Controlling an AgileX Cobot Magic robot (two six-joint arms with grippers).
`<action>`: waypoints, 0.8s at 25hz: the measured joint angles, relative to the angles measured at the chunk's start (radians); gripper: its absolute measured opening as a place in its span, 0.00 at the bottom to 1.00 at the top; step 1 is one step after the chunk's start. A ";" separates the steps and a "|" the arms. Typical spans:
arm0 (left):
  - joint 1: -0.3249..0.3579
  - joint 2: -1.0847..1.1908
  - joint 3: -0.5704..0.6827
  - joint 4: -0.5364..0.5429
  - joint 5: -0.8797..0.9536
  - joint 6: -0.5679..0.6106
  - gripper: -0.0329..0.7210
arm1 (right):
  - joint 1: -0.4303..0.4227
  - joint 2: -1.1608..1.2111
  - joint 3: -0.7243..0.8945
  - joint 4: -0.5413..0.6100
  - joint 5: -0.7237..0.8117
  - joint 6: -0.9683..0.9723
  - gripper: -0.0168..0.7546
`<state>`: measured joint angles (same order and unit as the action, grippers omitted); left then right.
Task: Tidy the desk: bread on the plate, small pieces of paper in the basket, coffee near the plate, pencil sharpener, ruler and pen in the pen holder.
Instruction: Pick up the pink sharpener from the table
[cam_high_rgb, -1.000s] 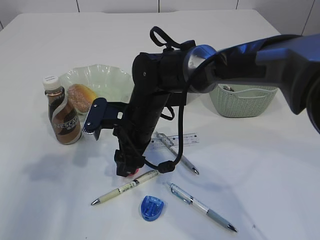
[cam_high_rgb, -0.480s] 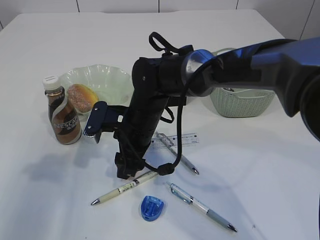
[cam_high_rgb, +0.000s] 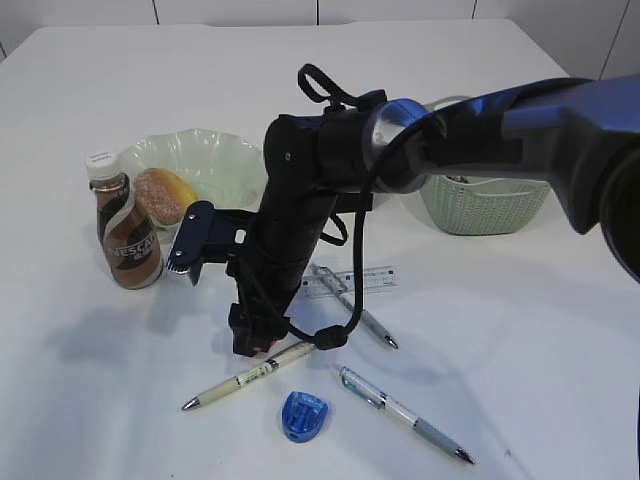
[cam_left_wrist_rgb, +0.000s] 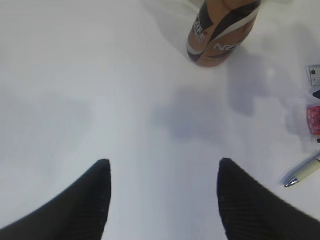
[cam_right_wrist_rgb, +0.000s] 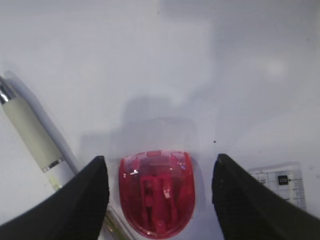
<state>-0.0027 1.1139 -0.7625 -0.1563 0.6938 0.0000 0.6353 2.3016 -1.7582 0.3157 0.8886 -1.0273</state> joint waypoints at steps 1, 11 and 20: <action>0.000 0.000 0.000 0.000 0.000 0.000 0.67 | 0.000 0.000 0.000 -0.002 0.000 0.000 0.68; 0.000 0.000 0.000 0.000 0.000 0.000 0.66 | 0.000 0.000 0.000 -0.007 0.000 0.000 0.64; 0.000 0.000 0.000 0.000 0.001 0.000 0.65 | 0.000 0.001 0.000 -0.007 0.014 0.000 0.60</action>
<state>-0.0027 1.1139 -0.7625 -0.1563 0.6945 0.0000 0.6353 2.3023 -1.7582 0.3087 0.9025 -1.0273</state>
